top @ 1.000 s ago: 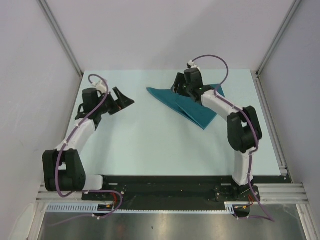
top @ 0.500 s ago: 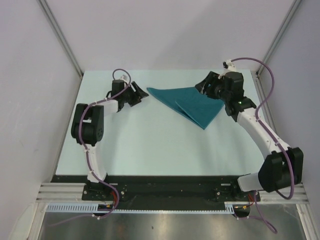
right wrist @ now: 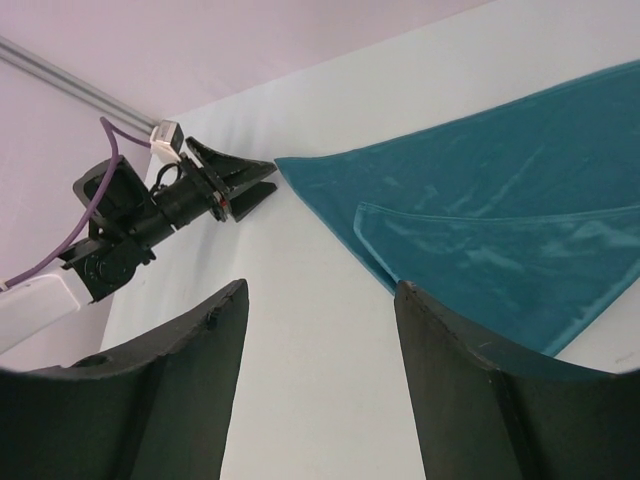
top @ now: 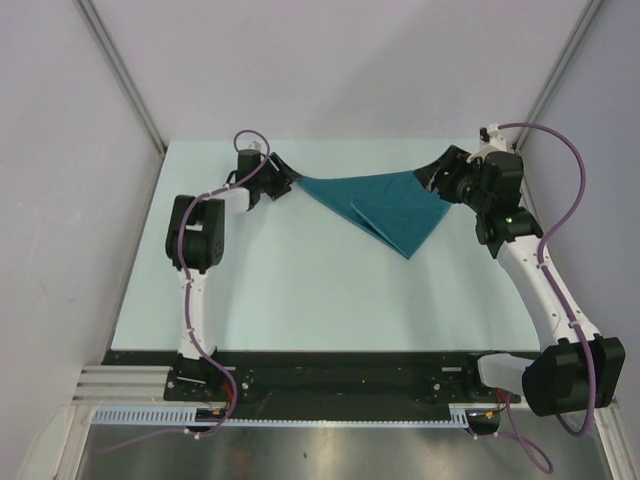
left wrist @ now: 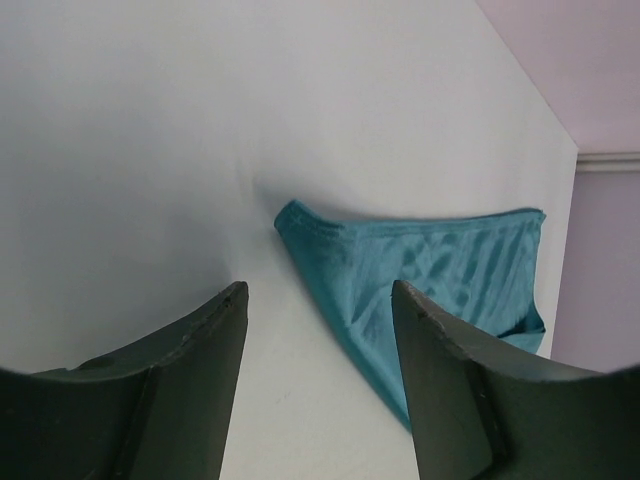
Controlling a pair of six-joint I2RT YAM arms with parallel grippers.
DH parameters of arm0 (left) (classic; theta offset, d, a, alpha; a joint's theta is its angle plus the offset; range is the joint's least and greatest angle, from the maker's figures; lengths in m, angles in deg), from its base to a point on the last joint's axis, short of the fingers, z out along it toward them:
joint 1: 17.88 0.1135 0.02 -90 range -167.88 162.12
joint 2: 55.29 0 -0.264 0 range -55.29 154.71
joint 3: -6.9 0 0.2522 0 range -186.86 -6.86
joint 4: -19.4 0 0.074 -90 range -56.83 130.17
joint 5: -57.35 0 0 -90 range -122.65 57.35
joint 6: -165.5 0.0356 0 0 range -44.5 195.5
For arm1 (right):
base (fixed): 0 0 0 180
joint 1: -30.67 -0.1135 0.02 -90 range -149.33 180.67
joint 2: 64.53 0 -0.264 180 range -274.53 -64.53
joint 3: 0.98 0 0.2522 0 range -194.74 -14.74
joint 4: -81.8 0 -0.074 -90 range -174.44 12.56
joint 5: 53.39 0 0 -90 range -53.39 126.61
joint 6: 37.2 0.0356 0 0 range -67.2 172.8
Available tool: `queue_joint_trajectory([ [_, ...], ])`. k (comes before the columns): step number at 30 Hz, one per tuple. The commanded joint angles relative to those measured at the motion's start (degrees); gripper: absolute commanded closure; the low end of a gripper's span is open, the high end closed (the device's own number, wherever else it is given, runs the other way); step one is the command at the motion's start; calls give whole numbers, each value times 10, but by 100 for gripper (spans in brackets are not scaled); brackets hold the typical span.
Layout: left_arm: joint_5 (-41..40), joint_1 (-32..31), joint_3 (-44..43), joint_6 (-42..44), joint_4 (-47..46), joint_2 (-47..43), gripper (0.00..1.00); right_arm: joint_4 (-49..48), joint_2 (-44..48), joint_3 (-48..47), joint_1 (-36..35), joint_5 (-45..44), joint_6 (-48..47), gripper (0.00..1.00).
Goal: Fold the napkin, place the utensils inside, and roll it up
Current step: Fold the napkin
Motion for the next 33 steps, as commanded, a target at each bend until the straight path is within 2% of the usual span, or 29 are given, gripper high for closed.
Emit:
queue_joint_trajectory([
  [1, -21, -3, -47, -10, 23, 24, 38, -5, 12, 5, 7, 20, 4, 35],
  [7, -20, -3, -66, -15, 34, 47, 50, -5, 12, 7, 13, 24, 6, 34],
  [18, 2, -4, -96, -22, 18, 79, 62, -1, 11, 7, 26, 27, 3, 34],
  [21, 22, -6, -106, -22, 5, 87, 74, 2, 10, 7, 27, 25, 2, 34],
  [22, 27, -7, -111, -21, 3, 89, 83, 3, 10, 7, 28, 25, 0, 34],
  [24, 36, -9, -119, -15, -4, 88, 91, 8, 11, 6, 31, 23, -1, 33],
  [25, 40, -10, -120, -13, -11, 85, 100, 9, 11, 7, 31, 23, -4, 33],
  [33, 77, -42, -105, -16, -154, 26, 100, 24, 18, 13, 34, 16, -13, 33],
])
